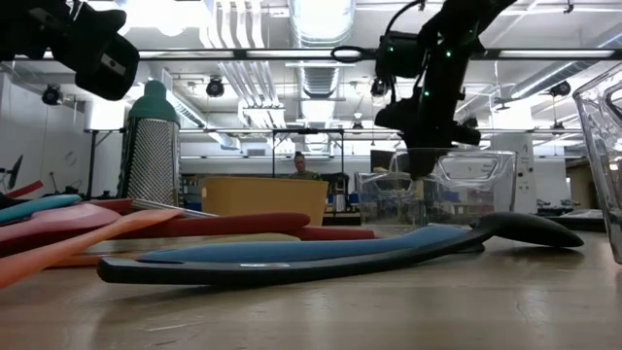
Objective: Pick & Place Kitchen Items
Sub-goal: Put the right yellow kitchen knife into the top transparent bin, then put the orange spatula into the bottom transparent bin
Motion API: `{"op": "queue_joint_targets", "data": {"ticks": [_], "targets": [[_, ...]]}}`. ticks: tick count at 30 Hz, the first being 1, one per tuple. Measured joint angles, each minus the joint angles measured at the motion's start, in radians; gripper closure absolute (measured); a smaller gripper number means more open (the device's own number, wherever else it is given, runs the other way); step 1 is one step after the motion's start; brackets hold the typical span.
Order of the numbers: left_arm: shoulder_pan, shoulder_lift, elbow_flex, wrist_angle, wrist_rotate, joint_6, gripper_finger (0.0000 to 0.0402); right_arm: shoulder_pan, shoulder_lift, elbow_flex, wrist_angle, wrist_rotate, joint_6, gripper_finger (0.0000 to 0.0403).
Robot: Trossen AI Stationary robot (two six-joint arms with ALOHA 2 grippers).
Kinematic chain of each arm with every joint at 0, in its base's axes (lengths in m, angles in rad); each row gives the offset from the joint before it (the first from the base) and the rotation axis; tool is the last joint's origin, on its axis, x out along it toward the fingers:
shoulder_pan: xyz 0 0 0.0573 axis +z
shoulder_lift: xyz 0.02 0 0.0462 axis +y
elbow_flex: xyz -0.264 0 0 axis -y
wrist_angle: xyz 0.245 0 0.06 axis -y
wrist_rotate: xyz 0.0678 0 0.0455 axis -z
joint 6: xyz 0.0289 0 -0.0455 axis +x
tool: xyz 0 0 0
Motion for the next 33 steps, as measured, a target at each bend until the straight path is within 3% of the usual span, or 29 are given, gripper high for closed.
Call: {"op": "queue_joint_targets", "data": {"ticks": [11,16,21,27,33], "targets": [[0.0,0.0,0.001,0.002,-0.005,0.003,0.0246,0.007,-0.002,0.016,-0.023,-0.015,-0.076,0.0258],[0.0,0.0,0.033,0.031,-0.023,-0.01,0.0246,0.073,-0.041,0.052,-0.044,-0.022,-0.108,0.0234],[-0.002,0.017,0.105,-0.159,-0.028,0.027,0.0246,0.188,-0.119,0.053,-0.031,-0.019,-0.108,0.022],[-0.003,0.197,0.277,-0.465,-0.076,0.068,0.0246,0.38,-0.222,0.008,-0.026,0.05,-0.05,0.0213],[-0.014,0.483,0.496,-0.674,-0.013,0.131,0.0246,0.563,-0.285,-0.002,-0.022,0.156,0.026,0.0228]]}}
